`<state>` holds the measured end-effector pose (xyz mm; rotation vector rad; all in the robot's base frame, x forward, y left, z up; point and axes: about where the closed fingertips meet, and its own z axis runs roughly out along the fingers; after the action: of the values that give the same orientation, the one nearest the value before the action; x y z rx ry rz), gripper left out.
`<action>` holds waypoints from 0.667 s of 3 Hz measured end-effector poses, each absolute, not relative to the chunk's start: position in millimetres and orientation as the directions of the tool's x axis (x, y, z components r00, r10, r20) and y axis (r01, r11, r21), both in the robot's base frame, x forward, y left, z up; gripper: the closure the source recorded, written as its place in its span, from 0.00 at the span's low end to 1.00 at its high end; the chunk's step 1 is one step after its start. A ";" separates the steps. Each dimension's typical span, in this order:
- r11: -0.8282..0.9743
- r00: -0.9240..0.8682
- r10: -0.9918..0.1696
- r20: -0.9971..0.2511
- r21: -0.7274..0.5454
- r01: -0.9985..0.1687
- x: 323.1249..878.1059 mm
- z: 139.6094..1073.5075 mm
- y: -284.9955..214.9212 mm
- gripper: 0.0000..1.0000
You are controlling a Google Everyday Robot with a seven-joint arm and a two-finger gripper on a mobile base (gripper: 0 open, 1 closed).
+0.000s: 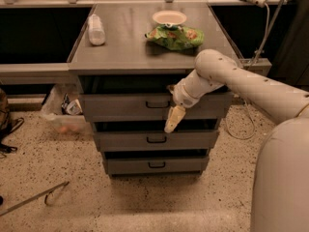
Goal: Open top drawer
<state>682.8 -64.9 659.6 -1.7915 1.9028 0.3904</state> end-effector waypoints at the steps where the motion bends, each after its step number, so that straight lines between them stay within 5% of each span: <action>1: 0.082 -0.060 -0.842 -0.537 -0.018 -0.996 638.2 676.5 -61.7 0.00; 2: 0.074 -0.076 -0.842 -0.534 0.024 -0.997 621.3 683.1 -60.8 0.00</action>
Offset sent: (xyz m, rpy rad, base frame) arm -0.0250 0.0018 0.0093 0.0052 0.0595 0.0080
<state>621.3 -60.8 683.1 -1.8234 1.9782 0.5536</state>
